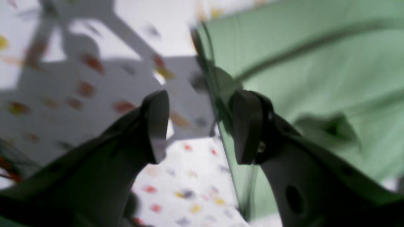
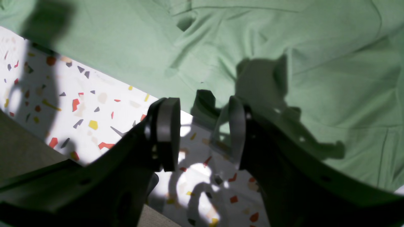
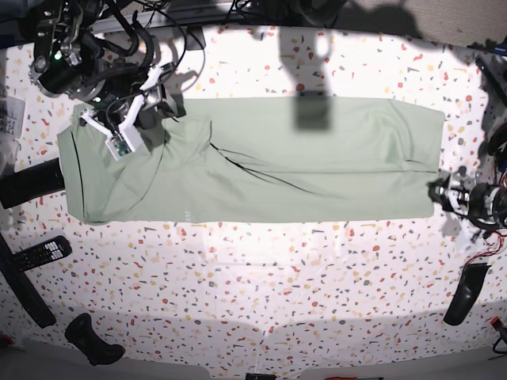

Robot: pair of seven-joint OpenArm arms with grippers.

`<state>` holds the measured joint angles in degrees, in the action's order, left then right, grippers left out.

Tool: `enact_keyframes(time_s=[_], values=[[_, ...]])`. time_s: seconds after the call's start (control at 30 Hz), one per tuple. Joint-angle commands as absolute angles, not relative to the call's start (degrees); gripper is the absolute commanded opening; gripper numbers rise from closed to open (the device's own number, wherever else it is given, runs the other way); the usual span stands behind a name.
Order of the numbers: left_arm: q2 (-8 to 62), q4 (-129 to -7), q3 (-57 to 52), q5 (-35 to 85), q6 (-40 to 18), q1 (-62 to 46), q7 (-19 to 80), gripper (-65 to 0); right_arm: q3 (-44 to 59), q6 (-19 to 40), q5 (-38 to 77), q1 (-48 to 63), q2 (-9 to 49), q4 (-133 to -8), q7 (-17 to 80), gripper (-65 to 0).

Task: Fold the T-shirt properly
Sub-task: 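Lower the left gripper to the shirt end and pinch the fabric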

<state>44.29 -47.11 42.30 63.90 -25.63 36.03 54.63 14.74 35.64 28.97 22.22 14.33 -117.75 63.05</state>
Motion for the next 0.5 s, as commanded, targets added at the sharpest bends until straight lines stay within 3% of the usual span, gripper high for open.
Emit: enact_keyframes(time_s=[0.0,0.47], values=[[45.21,-47.59,41.6,66.24,-26.74,37.76,54.74,-35.4,14.98,36.07,29.87,21.93,14.92,-118.76,61.95,-40.4],[43.2,-47.62,41.6,78.74,-36.69,36.34,60.23,-35.4,14.98,36.07,29.87,21.93,14.92,-118.76,62.08,-40.4]])
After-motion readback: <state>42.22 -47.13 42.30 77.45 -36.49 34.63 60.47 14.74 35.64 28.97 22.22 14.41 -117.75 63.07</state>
